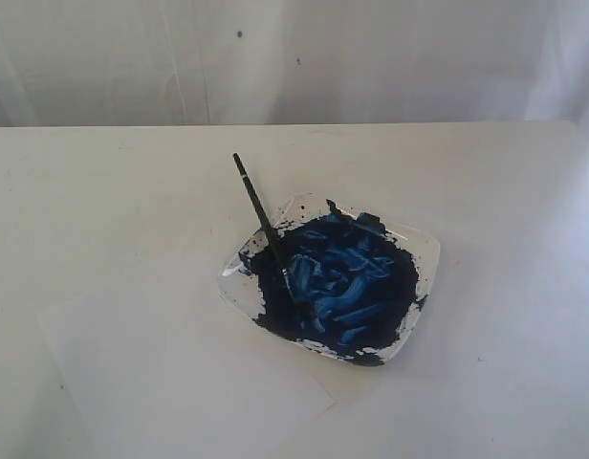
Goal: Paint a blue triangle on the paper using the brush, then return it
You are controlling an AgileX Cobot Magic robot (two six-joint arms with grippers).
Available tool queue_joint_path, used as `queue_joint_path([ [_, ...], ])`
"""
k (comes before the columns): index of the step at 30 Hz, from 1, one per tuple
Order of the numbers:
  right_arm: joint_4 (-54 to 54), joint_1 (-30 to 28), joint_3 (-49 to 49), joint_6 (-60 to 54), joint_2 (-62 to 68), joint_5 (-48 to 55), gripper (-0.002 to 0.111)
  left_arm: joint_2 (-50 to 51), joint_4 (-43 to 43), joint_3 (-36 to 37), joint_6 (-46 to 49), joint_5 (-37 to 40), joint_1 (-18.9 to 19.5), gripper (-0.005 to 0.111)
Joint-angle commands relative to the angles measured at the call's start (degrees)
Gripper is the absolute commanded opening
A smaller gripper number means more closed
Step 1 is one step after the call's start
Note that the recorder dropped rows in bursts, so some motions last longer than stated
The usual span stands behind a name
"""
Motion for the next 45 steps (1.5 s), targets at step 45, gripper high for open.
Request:
queue_joint_path([
  [45, 0.2, 0.0, 0.3, 23.4, -0.4, -26.5, 0.000, 56.7, -0.7, -45.0, -9.5, -6.5, -0.6, 0.000],
])
